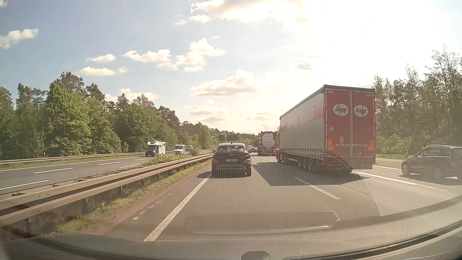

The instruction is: Follow the waypoints while adhering to traffic rules and regulations

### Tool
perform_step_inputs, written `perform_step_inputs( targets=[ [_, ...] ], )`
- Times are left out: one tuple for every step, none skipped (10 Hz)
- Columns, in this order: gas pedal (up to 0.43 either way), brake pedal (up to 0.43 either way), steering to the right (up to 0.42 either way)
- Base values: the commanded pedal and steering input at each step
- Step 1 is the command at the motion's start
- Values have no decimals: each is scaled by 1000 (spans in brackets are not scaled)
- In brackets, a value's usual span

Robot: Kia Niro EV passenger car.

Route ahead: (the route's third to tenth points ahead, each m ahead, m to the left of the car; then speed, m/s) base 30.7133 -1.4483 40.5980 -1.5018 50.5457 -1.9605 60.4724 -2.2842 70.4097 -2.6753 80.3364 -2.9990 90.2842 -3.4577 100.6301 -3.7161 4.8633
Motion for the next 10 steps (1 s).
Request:
perform_step_inputs(
  targets=[
    [87,0,1],
    [87,0,1],
    [98,0,2],
    [110,0,1],
    [110,0,2],
    [110,0,2],
    [110,0,2],
    [110,0,2],
    [110,0,2],
    [110,0,3]
  ],
)
